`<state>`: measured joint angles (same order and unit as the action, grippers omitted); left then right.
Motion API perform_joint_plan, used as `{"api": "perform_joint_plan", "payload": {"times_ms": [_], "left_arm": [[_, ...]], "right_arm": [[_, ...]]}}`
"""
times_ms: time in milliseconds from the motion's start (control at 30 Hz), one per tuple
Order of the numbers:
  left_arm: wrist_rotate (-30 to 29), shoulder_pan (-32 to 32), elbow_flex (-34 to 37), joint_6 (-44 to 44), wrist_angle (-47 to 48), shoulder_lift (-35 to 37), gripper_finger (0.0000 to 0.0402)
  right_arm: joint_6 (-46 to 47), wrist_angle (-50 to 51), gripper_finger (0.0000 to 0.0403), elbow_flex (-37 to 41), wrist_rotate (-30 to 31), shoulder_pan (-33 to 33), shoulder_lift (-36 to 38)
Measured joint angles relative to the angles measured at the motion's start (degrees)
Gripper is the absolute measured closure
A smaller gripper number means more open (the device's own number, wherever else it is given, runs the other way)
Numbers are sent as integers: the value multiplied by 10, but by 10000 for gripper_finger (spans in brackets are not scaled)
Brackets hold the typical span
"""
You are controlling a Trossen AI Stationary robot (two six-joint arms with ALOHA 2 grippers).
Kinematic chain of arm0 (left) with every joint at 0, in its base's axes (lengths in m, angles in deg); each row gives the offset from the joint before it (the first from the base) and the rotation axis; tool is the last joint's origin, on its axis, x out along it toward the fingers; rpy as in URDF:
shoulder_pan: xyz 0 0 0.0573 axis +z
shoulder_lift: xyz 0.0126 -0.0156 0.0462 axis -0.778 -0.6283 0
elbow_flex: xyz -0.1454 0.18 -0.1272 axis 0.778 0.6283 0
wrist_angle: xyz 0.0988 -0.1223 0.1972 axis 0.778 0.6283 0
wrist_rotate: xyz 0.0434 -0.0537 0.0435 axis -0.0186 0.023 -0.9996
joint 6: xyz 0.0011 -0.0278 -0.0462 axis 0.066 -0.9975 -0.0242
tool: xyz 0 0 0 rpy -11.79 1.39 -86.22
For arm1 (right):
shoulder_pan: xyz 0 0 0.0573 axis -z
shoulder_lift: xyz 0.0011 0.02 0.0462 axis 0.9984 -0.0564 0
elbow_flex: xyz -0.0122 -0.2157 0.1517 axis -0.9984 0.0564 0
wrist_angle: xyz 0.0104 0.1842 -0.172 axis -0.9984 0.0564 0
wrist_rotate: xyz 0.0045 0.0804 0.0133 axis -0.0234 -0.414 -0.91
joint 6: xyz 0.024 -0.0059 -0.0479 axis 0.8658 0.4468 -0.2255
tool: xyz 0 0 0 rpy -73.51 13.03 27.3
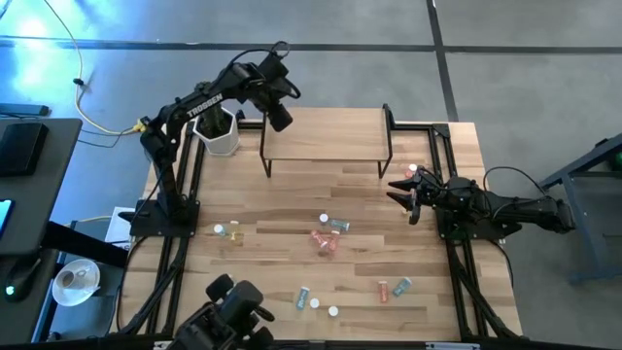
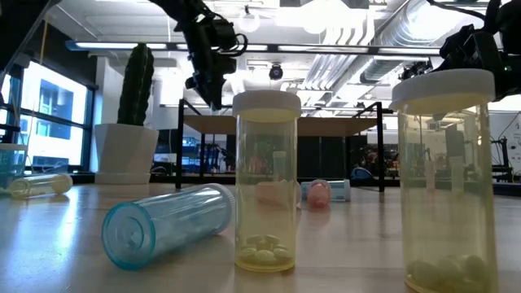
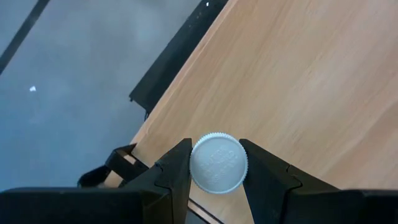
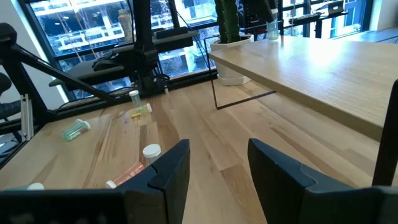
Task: Pick and place medicine bottles onto shelf by color
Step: Put the light blue pill bottle on the shelf
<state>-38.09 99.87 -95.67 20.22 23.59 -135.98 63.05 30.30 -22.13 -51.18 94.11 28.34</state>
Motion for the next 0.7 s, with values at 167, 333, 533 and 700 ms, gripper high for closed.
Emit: {"api": "perform_joint_plan", "payload": {"times_ms": [167, 333, 533, 700], "left_arm": [[-1, 0, 5, 2, -6, 0, 287], [-2, 0, 5, 5, -7, 0, 287], [-2, 0, 5, 11, -8, 0, 285], [-2, -1, 6, 13, -8, 0, 267]], "right_arm": [[0, 0, 249, 0, 0, 0, 0], [0, 0, 249, 0, 0, 0, 0], [0, 0, 249, 0, 0, 0, 0], [0, 0, 249, 0, 0, 0, 0]]}}
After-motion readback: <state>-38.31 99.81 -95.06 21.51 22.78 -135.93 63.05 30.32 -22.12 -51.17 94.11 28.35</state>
